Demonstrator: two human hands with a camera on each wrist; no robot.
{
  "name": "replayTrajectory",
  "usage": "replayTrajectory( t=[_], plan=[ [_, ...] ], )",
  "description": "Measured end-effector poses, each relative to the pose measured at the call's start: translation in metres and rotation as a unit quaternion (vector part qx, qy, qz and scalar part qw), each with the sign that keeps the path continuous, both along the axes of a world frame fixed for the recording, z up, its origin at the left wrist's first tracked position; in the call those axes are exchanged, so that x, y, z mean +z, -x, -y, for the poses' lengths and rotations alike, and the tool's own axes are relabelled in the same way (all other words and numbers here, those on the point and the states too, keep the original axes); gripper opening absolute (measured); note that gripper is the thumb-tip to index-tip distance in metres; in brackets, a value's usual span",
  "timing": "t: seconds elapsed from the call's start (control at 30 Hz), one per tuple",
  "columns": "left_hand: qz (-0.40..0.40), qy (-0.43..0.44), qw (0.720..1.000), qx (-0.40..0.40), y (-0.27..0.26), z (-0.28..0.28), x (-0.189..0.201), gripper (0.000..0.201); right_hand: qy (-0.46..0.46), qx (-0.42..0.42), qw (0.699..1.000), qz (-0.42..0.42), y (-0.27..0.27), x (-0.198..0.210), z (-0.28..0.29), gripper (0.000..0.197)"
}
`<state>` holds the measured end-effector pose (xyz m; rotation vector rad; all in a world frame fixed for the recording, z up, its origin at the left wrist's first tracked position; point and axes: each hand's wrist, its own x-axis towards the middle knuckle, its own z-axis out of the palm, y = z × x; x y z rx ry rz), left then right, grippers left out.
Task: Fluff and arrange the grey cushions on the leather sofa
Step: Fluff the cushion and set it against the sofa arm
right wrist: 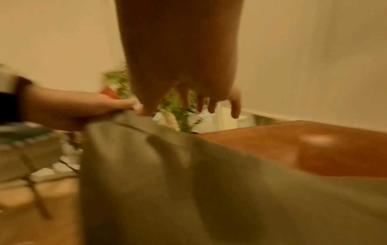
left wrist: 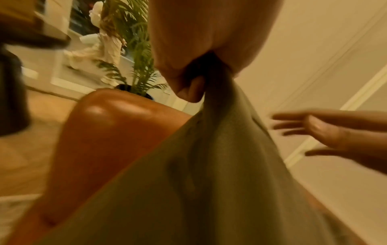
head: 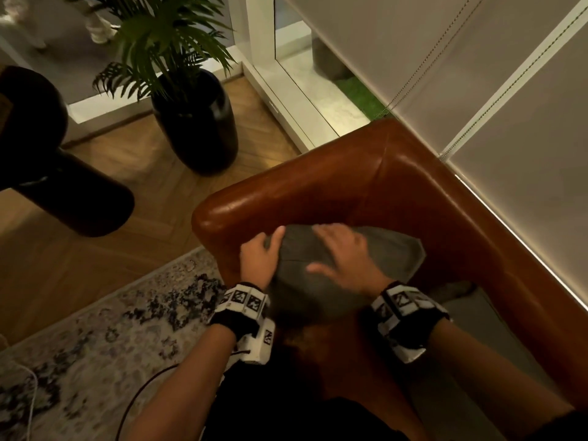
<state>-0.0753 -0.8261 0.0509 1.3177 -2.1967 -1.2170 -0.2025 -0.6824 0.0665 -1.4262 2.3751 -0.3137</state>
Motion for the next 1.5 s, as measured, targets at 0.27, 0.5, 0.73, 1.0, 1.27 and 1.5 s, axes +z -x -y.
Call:
replayTrajectory(
  t=[0.27,0.5,0.73,1.0,1.27,1.5],
  plan=[
    [-0.092,-0.026,0.995,-0.02,-0.025,0.011,0.0,0.03,0.173,-0.119,0.976,0.052,-0.023,0.01,0.012,0.027],
    [0.17,-0.311,0.933,0.066,-0.121,0.045,-0.06,0.073,0.279,-0.312,0.894,0.159,0.027,0.08,-0.002,0.019],
    [-0.071,-0.299,0.939,0.154,-0.073,0.068,-0.028,0.03,0.128,-0.436,0.87,0.191,0.079,0.023,-0.031,0.041],
    [-0.089,-0.142,0.981,-0.093,0.031,-0.047,0.014,0.02,0.072,-0.249,0.92,0.293,-0.018,0.016,0.011,0.035],
    [-0.077,-0.09,0.964,-0.237,0.008,-0.042,-0.006,0.039,0.069,-0.353,0.921,0.147,0.032,0.005,-0.006,0.03],
    [0.149,-0.258,0.954,-0.023,-0.043,0.002,-0.083,0.044,0.049,-0.42,0.899,0.11,0.083,0.006,-0.027,0.036]
  ],
)
